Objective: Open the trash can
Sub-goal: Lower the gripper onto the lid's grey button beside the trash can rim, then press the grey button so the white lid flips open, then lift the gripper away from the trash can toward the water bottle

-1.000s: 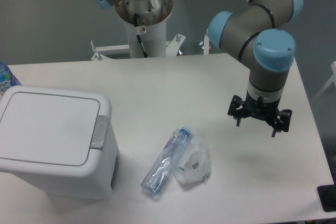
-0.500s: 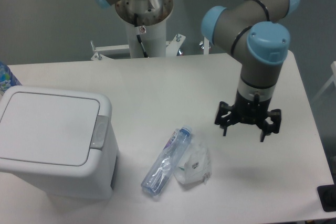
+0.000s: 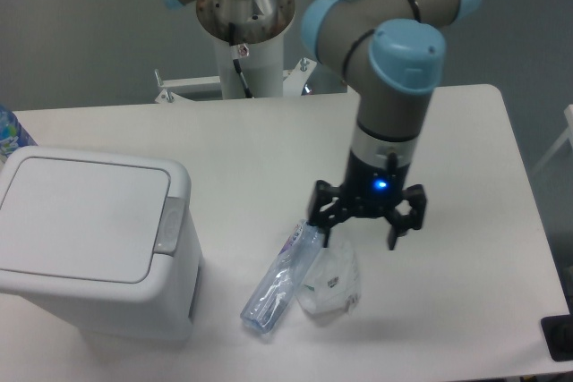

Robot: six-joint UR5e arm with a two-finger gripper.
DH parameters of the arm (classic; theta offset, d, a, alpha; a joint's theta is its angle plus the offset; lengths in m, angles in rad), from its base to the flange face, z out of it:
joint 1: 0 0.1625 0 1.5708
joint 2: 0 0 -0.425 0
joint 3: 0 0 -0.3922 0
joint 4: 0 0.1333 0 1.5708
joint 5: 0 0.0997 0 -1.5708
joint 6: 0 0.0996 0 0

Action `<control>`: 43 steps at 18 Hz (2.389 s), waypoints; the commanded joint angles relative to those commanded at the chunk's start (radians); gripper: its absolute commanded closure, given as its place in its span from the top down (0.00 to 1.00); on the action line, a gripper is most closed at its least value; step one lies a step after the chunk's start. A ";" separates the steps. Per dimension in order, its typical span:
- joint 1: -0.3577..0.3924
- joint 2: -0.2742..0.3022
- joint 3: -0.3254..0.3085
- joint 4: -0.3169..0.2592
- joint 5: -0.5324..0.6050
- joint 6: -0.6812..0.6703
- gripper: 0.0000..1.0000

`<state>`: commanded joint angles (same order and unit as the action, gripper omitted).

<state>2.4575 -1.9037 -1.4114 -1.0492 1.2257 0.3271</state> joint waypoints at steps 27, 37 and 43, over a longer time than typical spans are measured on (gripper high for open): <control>-0.144 0.066 -0.040 0.006 -0.071 -0.111 1.00; -0.143 0.067 -0.023 0.034 -0.071 -0.119 1.00; -0.118 0.032 -0.020 0.107 0.160 -0.106 1.00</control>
<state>2.3393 -1.8713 -1.4312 -0.9421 1.3862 0.2209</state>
